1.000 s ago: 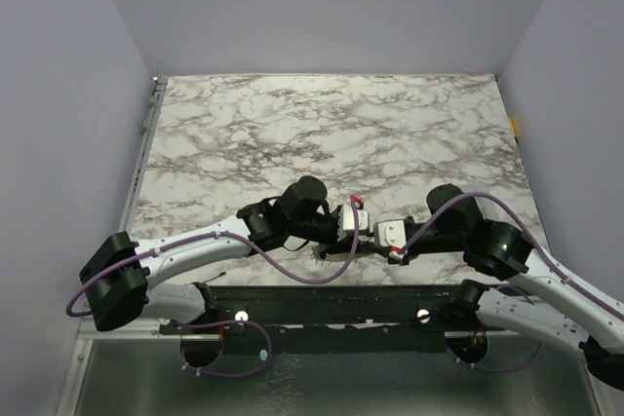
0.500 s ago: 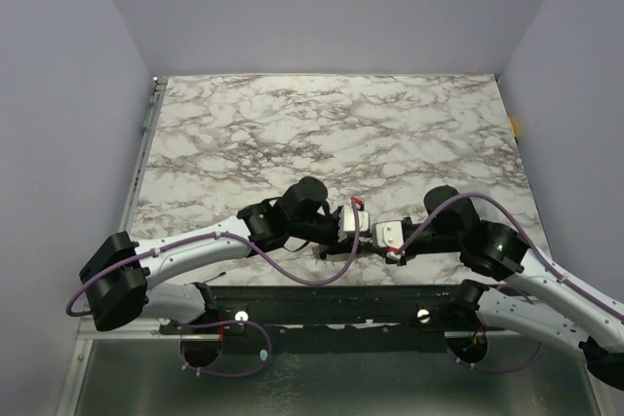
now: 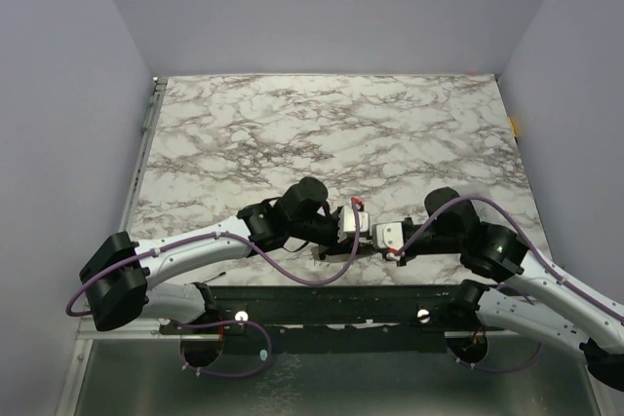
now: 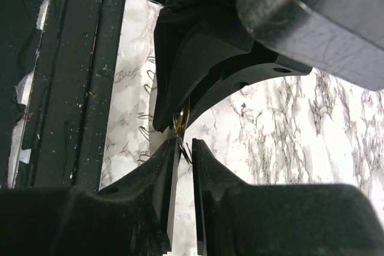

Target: Put the keys on the keyring

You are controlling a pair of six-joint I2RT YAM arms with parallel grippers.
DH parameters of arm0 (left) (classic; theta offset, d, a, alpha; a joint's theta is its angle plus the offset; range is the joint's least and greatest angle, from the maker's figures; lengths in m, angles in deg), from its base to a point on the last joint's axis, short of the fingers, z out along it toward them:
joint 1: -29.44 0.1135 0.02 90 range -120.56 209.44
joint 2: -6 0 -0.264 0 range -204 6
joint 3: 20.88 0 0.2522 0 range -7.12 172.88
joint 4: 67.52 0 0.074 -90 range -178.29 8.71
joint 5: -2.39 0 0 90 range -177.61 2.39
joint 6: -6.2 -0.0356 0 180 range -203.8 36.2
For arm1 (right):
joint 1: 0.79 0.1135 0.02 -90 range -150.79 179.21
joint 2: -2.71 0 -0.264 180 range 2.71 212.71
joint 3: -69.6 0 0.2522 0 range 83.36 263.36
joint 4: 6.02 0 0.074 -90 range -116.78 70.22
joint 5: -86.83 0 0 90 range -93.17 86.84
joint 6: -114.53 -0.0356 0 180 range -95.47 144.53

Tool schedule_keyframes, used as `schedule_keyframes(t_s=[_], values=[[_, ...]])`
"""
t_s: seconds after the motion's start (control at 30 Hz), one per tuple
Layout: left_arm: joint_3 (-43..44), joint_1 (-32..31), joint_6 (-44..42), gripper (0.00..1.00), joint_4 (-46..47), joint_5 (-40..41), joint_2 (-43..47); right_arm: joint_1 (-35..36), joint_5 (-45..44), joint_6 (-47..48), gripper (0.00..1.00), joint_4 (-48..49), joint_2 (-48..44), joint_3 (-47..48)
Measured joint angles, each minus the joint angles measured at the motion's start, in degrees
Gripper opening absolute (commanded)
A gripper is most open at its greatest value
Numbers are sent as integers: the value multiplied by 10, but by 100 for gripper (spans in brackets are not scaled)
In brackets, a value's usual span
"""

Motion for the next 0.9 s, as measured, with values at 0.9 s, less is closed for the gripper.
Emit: schedule_keyframes(t_s=[0.9], values=[[0,0,0,0,-14,1,5,0,1,-10,7,37,-1,-27]])
